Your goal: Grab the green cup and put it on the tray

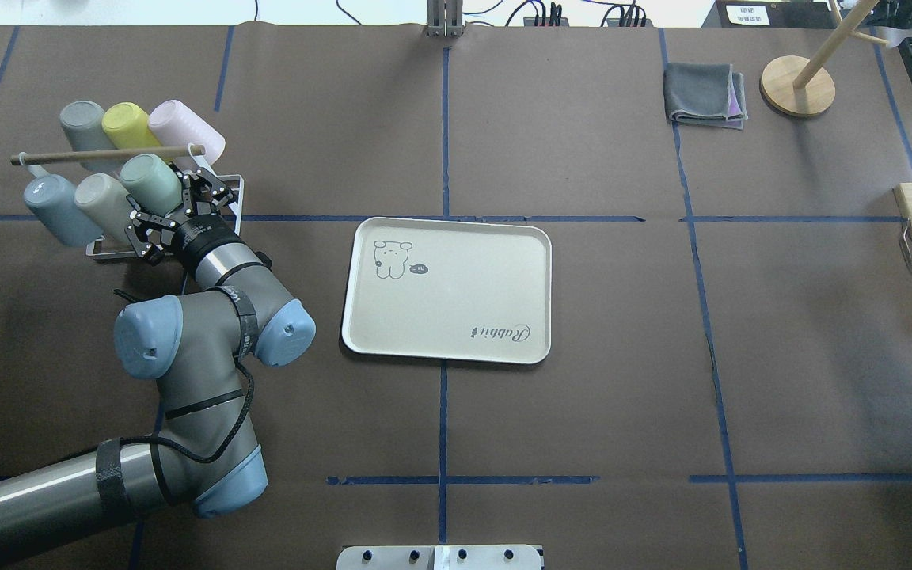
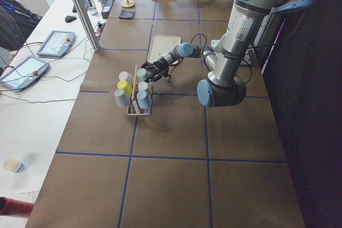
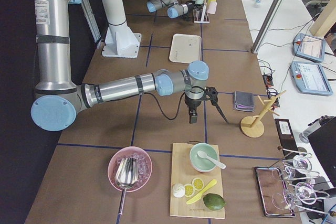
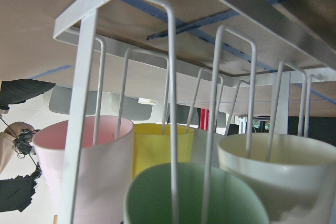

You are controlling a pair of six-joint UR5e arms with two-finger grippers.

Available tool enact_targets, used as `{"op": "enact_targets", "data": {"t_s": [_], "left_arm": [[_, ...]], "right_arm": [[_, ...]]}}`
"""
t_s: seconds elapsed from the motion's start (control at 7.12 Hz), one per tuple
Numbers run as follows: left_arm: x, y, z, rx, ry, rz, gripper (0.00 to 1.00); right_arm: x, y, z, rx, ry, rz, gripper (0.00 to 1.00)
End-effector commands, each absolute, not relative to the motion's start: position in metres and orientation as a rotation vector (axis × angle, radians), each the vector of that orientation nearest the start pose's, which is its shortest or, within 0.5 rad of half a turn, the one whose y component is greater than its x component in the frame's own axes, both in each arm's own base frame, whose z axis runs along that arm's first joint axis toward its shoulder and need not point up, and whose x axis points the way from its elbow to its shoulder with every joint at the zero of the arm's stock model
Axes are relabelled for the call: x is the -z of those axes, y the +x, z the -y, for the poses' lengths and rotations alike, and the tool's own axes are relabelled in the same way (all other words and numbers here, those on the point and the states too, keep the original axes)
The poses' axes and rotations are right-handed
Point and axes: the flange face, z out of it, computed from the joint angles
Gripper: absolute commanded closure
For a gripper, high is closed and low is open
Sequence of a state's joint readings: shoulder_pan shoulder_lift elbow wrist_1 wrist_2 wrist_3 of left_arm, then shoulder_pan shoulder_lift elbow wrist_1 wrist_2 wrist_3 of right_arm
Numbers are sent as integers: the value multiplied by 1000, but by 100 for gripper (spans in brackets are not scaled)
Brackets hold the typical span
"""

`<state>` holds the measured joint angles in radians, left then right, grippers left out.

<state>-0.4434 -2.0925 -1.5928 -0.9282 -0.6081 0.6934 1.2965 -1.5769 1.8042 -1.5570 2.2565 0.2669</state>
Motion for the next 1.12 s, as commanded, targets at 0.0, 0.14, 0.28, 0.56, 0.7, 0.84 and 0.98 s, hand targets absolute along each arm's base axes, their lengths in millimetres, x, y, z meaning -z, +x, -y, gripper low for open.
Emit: {"op": "enact_targets", "data": {"t_s": [0.0,0.14,0.28,0.56,0.7,0.84,0.98], "left_arm": [[-388,485,466,-1721,110,1112,34],[-385,482,466,-1718,112,1111,34],[-377,478,463,-1721,110,1112,34],[-362,466,457,-1722,107,1113,34],[-361,466,457,-1721,108,1112,34],[-354,461,456,-1711,128,1106,34],[-339,451,453,-1704,152,1100,34]], "right_arm": [[-550,-67,495,90,42,720,0],[-549,-66,495,89,44,720,0],[-549,-66,495,89,44,720,0],[-550,-66,495,89,43,718,0],[-550,-66,495,88,41,718,0],[-551,-66,495,88,40,718,0],[-551,-66,495,88,40,718,0]]}}
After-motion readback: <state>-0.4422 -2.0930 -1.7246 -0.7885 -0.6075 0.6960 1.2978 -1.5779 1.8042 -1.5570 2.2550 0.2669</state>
